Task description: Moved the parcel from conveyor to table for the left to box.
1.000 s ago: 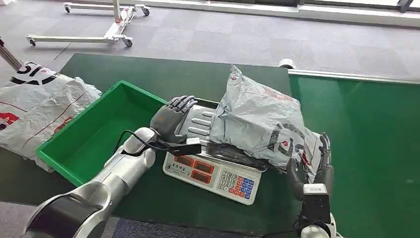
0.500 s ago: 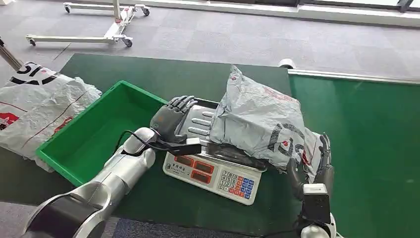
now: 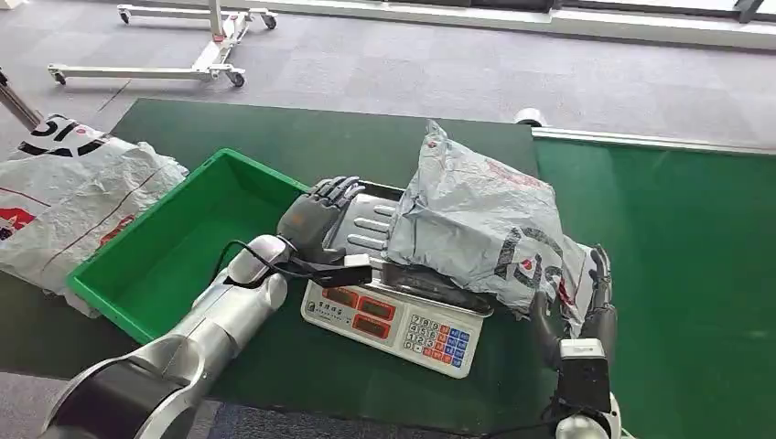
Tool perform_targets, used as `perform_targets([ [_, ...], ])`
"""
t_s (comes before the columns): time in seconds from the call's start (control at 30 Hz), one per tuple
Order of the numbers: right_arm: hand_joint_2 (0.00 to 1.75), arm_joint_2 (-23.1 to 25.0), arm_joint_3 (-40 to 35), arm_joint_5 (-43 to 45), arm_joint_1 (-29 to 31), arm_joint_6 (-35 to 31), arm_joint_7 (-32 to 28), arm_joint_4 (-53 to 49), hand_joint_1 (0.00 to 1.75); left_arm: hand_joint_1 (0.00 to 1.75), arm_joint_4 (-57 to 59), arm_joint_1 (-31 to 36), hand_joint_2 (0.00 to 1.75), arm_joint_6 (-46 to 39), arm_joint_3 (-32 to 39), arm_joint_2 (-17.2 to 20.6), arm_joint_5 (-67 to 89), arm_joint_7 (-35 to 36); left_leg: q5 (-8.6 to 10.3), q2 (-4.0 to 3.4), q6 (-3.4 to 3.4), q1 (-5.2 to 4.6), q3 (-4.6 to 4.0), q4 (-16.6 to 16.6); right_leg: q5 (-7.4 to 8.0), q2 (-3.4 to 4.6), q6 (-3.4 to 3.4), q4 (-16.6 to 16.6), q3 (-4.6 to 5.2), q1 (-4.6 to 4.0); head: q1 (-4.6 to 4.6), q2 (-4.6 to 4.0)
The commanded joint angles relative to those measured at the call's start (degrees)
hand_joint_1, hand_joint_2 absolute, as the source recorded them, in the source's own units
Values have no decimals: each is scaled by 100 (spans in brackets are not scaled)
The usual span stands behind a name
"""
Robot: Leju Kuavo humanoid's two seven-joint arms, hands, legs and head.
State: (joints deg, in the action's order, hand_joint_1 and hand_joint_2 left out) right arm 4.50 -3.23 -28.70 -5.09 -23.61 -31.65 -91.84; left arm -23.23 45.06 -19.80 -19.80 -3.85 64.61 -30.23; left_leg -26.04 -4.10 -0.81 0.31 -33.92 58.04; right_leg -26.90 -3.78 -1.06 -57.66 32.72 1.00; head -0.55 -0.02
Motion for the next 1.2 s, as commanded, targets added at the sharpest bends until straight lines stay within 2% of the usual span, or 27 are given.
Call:
perform_targets([
  [0.03, 175, 32, -90, 21, 137, -1, 19, 327, 0, 0, 336, 274, 175, 12, -259, 14, -3, 2, 2, 18, 0, 7, -4, 1, 3, 19, 6, 2, 2, -5, 0, 2],
  [1.2, 175, 32, -90, 21, 137, -1, 19, 327, 0, 0, 336, 274, 175, 12, -259, 14, -3, 2, 3, 26, 1, 9, -4, -1, 5, 25, 8, 5, 1, -6, 0, 2],
])
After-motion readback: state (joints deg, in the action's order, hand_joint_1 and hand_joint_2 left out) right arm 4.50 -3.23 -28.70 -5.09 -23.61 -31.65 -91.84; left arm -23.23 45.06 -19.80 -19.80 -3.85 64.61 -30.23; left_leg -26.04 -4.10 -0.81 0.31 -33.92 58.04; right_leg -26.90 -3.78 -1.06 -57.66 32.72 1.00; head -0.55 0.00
